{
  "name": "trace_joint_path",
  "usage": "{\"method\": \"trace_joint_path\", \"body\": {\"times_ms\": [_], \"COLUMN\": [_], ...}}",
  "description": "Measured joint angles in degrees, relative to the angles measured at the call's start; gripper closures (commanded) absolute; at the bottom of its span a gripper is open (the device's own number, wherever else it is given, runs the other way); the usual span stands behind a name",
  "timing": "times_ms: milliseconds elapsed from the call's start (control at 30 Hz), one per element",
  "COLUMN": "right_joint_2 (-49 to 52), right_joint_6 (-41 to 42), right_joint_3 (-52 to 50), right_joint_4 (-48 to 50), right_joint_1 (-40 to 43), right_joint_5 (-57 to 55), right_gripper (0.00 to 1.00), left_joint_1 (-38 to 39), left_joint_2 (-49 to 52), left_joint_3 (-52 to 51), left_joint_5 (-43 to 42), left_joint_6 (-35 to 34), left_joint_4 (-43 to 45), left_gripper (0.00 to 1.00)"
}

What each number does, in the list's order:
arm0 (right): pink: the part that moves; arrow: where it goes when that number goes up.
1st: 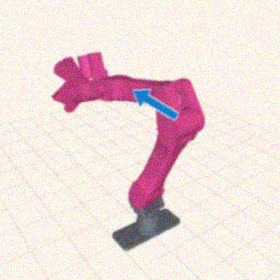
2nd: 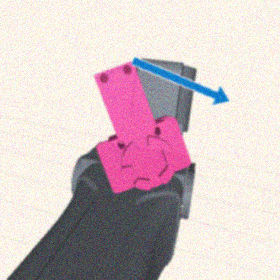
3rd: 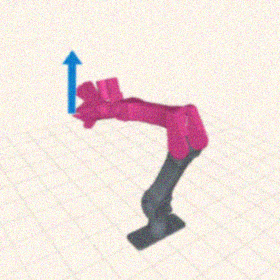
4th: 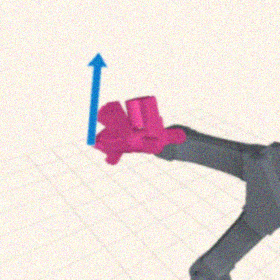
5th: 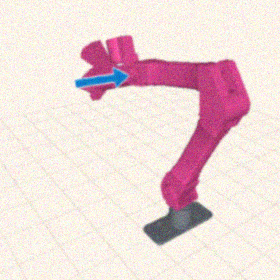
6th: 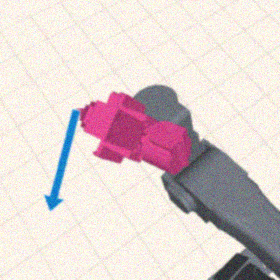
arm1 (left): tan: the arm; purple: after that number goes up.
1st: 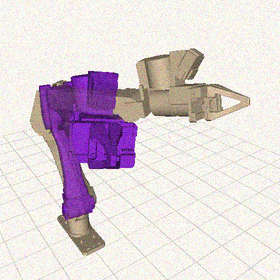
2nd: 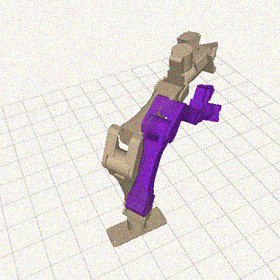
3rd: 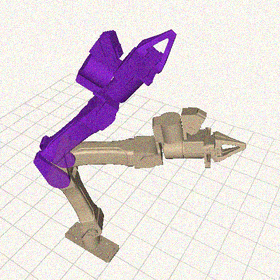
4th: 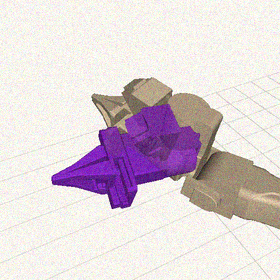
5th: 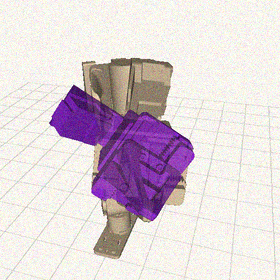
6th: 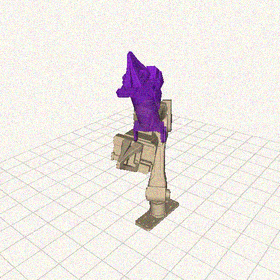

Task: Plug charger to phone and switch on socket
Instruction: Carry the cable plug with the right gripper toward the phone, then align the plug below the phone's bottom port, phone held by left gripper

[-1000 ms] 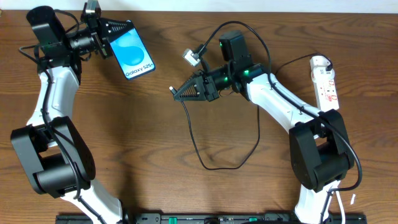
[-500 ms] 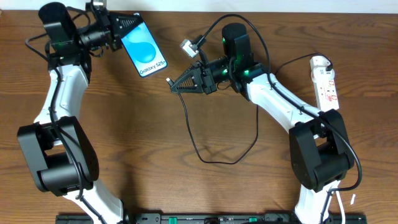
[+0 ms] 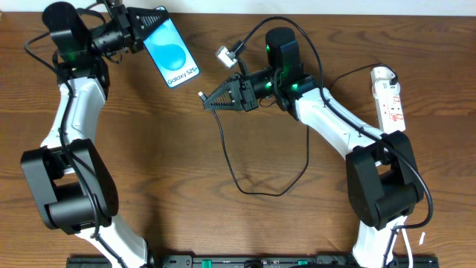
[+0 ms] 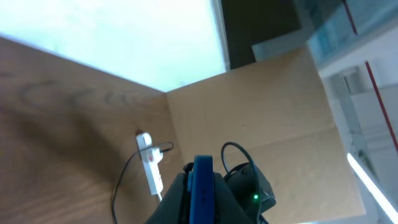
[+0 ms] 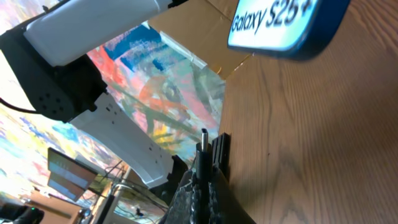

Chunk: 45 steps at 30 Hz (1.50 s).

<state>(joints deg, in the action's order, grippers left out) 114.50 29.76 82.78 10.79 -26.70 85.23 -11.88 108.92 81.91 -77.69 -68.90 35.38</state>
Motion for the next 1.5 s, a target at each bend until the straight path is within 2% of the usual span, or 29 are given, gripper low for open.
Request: {"method": "trace_joint_path", "body": {"times_ms": [167, 300, 900, 1500], "right_joint_2": [0.0, 0.0, 0.0, 0.0], "right_joint_6": [0.02, 0.39, 1.31, 1.49], "right_joint_3": [0.0, 0.0, 0.0, 0.0], "right_joint_4": [0.44, 2.05, 8.74, 8.87], "right_joint_1": [0.0, 0.0, 0.0, 0.0], "right_joint_5": [-0.96, -1.68, -2.78, -2.86], "right_gripper": [0.99, 0.99, 0.99, 0.99], "left_joint_1": [0.02, 0.07, 3.78, 3.78], "left_joint_2": [0.0, 0.0, 0.0, 0.0], "left_joint_3": [0.0, 0.0, 0.0, 0.0], "left_joint_5": [0.07, 0.09, 0.09, 0.07], "left_joint_6": [-4.52, -7.8, -10.21, -9.38], "left_joint_4": [10.32, 14.47, 14.53, 14.56], "left_gripper": [0.93, 0.93, 0.93, 0.92]}}
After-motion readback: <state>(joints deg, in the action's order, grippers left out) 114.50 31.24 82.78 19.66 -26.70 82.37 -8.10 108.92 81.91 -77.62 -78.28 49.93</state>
